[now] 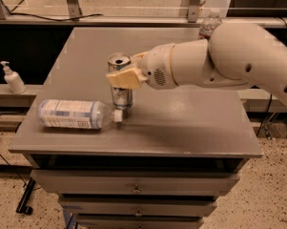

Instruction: Move redbull can near blue plastic bottle

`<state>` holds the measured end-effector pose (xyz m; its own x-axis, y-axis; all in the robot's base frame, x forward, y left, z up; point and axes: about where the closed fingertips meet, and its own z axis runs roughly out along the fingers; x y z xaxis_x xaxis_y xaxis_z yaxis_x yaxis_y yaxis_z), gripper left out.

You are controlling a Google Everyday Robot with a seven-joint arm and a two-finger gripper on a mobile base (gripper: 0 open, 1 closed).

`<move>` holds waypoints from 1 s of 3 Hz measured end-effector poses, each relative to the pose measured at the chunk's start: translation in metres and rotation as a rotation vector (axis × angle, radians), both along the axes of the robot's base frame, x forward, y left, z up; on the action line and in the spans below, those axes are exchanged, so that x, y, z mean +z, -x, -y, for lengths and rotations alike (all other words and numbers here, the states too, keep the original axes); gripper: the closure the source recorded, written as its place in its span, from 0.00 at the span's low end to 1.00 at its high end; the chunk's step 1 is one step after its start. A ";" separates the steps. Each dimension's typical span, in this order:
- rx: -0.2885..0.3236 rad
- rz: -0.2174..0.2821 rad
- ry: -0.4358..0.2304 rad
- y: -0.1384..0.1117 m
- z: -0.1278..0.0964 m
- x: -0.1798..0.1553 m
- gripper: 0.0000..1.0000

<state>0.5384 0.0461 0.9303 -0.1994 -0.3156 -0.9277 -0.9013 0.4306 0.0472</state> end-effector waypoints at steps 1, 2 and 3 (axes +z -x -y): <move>0.059 0.021 -0.028 0.014 -0.016 -0.011 1.00; 0.112 0.073 -0.040 0.022 -0.025 -0.017 0.82; 0.161 0.134 -0.032 0.025 -0.028 -0.019 0.59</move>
Offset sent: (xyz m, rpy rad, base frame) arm -0.0294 0.0313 -0.0265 0.0541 -0.1482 0.1761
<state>0.5139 0.0737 0.9112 -0.0230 -0.3030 -0.9527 -0.9576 0.2804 -0.0661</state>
